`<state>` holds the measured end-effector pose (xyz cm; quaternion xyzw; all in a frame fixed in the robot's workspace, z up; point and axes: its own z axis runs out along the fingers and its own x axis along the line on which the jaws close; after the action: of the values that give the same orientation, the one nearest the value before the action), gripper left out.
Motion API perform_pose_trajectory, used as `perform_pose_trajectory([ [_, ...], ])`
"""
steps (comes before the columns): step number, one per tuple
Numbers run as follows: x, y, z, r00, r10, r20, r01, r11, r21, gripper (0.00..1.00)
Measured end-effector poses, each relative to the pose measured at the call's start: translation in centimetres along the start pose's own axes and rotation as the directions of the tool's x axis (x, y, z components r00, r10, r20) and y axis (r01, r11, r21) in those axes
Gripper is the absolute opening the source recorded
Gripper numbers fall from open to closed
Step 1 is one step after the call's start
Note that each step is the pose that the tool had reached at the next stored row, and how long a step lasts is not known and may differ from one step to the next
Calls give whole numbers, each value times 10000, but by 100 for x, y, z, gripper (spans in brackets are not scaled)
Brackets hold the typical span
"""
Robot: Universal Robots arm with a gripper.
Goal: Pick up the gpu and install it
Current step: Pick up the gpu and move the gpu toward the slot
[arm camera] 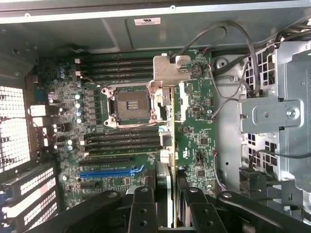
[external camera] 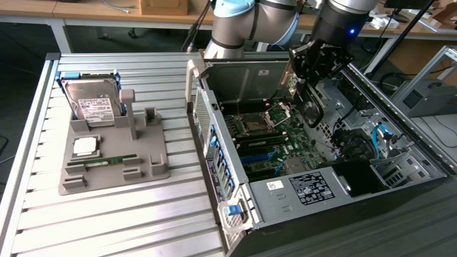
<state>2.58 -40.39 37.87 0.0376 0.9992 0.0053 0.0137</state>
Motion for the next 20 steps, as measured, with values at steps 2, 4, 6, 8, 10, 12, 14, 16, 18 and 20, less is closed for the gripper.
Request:
perform_pose_trajectory([
  [2,0,0,7,10000,0,0,0,10000,1,27],
  [4,1,0,16,10000,0,0,0,10000,0,27],
  [6,1,0,24,10000,0,0,0,10000,0,27],
  [8,1,0,38,10000,0,0,0,10000,0,27],
  [10,2,-1,53,10000,0,0,0,10000,-1,27],
  [12,2,-1,65,10000,0,0,0,10000,0,27],
  [14,2,-1,75,10000,0,0,0,10000,0,27],
  [16,3,-1,93,10000,0,0,0,10000,-1,27],
  [18,3,-1,101,10000,0,0,0,10000,0,27],
  [20,3,-1,111,10000,0,0,0,10000,0,27],
])
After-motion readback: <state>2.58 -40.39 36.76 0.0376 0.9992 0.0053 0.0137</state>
